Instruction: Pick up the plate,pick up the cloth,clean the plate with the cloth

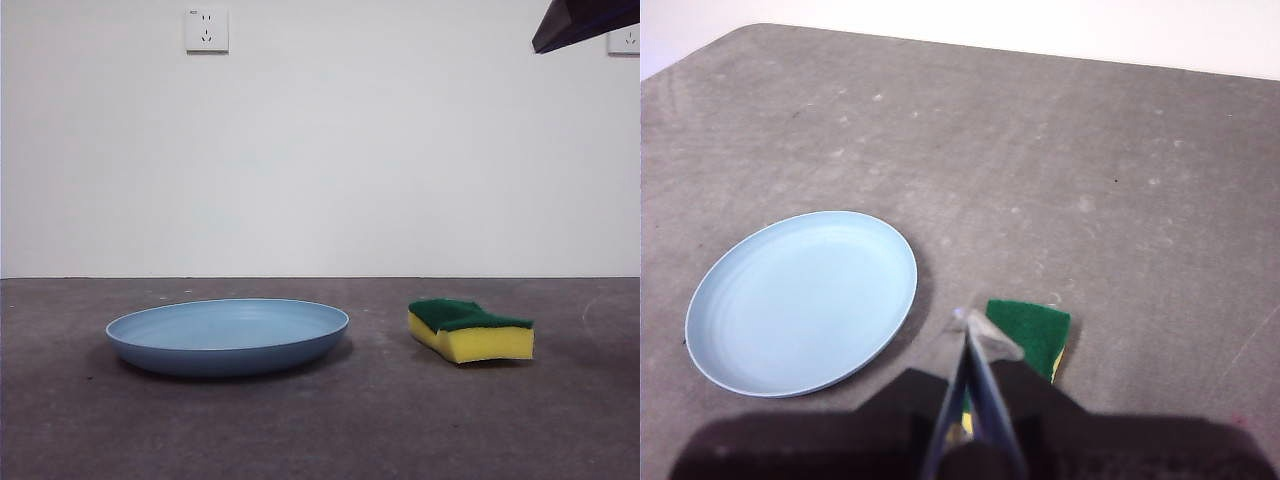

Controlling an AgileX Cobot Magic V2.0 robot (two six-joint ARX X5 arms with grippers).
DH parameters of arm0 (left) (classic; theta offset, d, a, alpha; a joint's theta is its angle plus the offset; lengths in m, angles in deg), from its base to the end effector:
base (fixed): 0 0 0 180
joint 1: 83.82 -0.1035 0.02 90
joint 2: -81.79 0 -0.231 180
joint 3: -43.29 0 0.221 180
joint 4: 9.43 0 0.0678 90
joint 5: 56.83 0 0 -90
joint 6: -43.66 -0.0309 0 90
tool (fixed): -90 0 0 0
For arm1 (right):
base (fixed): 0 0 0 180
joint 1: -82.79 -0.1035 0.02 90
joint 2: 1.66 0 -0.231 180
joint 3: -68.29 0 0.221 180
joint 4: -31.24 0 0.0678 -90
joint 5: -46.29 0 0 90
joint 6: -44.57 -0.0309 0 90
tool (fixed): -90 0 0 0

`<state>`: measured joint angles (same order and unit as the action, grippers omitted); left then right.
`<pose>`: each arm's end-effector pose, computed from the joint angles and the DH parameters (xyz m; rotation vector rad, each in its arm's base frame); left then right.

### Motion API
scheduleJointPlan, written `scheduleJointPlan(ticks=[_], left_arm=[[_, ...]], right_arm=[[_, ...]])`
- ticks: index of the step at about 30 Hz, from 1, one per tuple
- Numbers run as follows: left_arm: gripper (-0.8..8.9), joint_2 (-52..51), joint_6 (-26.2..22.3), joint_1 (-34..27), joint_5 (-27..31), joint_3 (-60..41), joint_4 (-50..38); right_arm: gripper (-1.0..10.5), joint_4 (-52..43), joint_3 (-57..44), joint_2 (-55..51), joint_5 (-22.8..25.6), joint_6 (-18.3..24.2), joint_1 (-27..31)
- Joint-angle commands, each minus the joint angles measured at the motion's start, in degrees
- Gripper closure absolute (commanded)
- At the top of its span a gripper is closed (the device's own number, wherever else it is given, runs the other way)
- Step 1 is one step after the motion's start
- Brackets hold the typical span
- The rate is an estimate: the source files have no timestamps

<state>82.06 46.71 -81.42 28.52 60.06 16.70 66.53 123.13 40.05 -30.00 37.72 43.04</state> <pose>0.0979 -0.0066 0.1509 -0.0563 0.1714 -0.1183 0.1226 0.0924 0.2705 -0.0591 0.3741 0.4266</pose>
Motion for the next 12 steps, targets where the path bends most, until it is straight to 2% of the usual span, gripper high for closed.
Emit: scheduleJointPlan(ticks=[1, 4, 7, 10, 12], left_arm=[[8.14, -0.2, 0.2, -0.2, 0.0, -0.7, 0.0], [8.14, -0.2, 0.2, -0.2, 0.0, -0.7, 0.0], [8.14, -0.2, 0.2, -0.2, 0.0, -0.7, 0.0], [8.14, -0.2, 0.2, -0.2, 0.0, -0.7, 0.0], [8.14, -0.2, 0.2, -0.2, 0.0, -0.7, 0.0]], right_arm=[[9.5, -0.2, -0.3, -0.4, 0.1, -0.4, -0.1], [9.5, 1.0, -0.3, -3.2, 2.1, 3.4, 1.1], [9.5, 1.2, -0.5, -5.7, 0.6, 6.4, 5.3], [9.5, 1.2, -2.1, -9.3, -3.6, 6.7, 12.4], [9.5, 1.0, -4.0, -12.1, -8.0, 6.9, 17.8]])
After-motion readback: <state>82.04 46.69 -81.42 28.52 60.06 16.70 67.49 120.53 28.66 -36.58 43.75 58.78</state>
